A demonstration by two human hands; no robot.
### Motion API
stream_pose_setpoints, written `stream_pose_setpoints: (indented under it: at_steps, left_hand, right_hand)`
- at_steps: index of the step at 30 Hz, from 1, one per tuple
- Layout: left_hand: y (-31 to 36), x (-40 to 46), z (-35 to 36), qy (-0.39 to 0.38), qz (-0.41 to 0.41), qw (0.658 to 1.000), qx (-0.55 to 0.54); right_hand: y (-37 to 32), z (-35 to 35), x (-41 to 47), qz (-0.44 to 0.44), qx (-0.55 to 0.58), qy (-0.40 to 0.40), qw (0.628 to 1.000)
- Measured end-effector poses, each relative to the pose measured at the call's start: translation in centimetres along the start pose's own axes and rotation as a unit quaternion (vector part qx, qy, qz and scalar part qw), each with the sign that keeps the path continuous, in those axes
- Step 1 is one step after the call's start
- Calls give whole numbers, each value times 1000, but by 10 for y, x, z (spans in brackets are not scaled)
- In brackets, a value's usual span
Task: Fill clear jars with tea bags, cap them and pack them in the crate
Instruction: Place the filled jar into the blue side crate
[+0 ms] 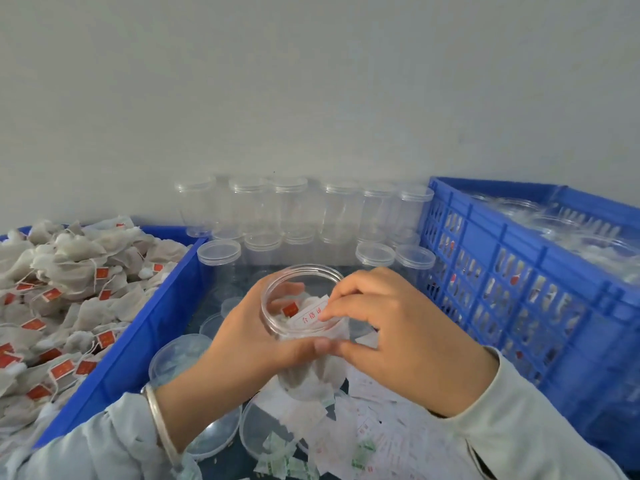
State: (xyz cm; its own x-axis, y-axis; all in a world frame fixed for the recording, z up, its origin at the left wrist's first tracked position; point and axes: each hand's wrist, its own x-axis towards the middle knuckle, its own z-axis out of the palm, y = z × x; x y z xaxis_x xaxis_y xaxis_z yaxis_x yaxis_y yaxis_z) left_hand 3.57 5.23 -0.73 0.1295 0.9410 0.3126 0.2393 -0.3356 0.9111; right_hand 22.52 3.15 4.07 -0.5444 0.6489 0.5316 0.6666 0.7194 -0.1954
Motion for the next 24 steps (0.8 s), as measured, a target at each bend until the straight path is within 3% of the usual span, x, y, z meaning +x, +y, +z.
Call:
stream_pose_setpoints:
  at_steps: [5, 15, 18, 21, 24]
  left_hand:
    - [36, 20, 31, -11, 56, 996, -64]
    - [136, 91, 127, -75, 198, 967, -140]
    - [165, 107, 162, -89, 232, 958, -143]
    - [178, 121, 199, -102, 243, 953, -151]
    - [178, 129, 235, -97, 182, 972, -112]
  right_hand:
    - [7, -45, -1, -26, -79, 48, 995]
    - [60, -155, -28, 15, -199, 214, 956]
    - [77, -190, -40, 52, -226, 221, 947]
    - [96, -219, -52, 75, -251, 211, 942]
    - [126, -246, -64, 118, -255, 221, 934]
